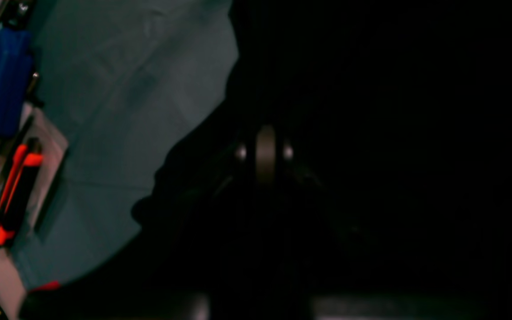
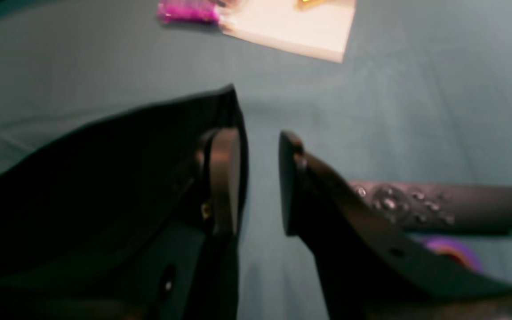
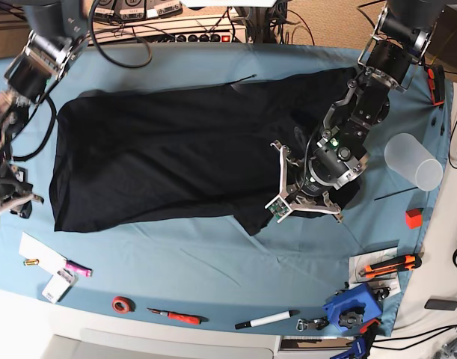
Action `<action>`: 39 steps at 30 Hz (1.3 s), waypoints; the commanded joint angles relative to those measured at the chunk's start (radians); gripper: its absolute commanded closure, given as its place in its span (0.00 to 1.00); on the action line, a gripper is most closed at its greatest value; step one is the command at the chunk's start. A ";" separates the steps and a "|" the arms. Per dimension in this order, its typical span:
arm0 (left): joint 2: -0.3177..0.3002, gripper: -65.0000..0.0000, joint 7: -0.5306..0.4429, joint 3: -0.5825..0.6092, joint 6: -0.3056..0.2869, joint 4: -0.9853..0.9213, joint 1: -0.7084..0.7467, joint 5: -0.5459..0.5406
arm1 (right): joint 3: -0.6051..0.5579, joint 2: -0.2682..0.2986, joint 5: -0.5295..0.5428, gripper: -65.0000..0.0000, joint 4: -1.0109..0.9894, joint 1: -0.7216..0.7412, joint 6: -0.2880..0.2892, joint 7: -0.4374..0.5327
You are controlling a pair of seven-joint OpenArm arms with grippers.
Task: Layout the t-shirt on the table in an organized manner, then fold the t-shirt properly
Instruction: 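Grasp the shirt edge with the right gripper and pull it straight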
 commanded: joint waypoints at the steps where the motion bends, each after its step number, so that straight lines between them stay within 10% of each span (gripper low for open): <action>1: -0.003 1.00 -0.015 -0.006 0.008 0.017 -0.021 0.005 | -0.015 0.031 0.014 0.75 -0.045 0.051 0.003 0.035; 28: -0.003 1.00 -0.015 -0.006 0.008 0.017 -0.021 0.005 | -0.128 -0.024 -0.206 0.75 -0.451 0.130 -0.084 0.300; 32: -0.003 1.00 -0.015 -0.006 0.008 0.017 -0.021 0.005 | -0.127 -0.021 -0.205 0.99 -0.439 0.125 -0.087 0.214; 39: 0.000 1.00 -0.031 -0.006 0.008 0.017 -0.021 0.005 | -0.127 -0.021 -0.055 1.00 -0.171 0.056 -0.001 -0.002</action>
